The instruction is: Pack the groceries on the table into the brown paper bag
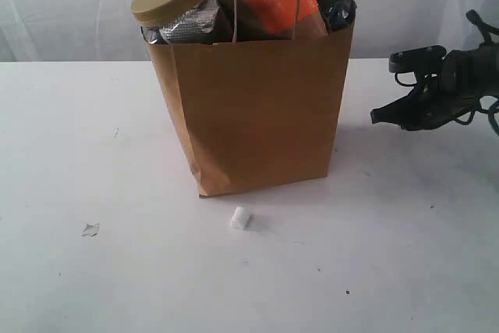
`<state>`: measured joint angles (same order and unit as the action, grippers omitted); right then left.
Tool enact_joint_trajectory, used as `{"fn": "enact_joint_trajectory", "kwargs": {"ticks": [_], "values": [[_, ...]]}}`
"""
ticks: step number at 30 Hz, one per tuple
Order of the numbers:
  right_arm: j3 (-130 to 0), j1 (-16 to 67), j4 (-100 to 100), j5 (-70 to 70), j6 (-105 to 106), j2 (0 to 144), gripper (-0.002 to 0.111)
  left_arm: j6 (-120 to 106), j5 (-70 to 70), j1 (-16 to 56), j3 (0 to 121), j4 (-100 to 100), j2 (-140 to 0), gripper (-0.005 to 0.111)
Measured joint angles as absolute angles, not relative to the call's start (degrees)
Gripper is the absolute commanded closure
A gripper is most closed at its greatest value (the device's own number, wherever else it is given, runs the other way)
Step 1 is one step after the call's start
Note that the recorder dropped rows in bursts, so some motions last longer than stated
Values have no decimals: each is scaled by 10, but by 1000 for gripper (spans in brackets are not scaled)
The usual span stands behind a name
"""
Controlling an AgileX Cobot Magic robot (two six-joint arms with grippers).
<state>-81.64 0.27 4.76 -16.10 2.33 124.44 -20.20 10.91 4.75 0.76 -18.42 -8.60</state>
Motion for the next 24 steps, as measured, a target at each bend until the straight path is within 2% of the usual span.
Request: {"fn": "enact_joint_trajectory", "kwargs": {"ticks": [6,13,17,19,24], "values": [[-816,3,48,-184,23,1230,108,-202,109,48,8,-184,-86,107],[-816,3,48,-267,32,1125,108,-202,109,48,8,-184,-86,107],[-817,3,48,-264,41,1082,107,-202,109,48,8,-184,-86,107],[-821,3,49,-248,49,1079,100,-202,109,48,8,-184,-86,107],[-822,3,49,-222,70,1127,60,-202,109,48,8,-184,-86,107]]}}
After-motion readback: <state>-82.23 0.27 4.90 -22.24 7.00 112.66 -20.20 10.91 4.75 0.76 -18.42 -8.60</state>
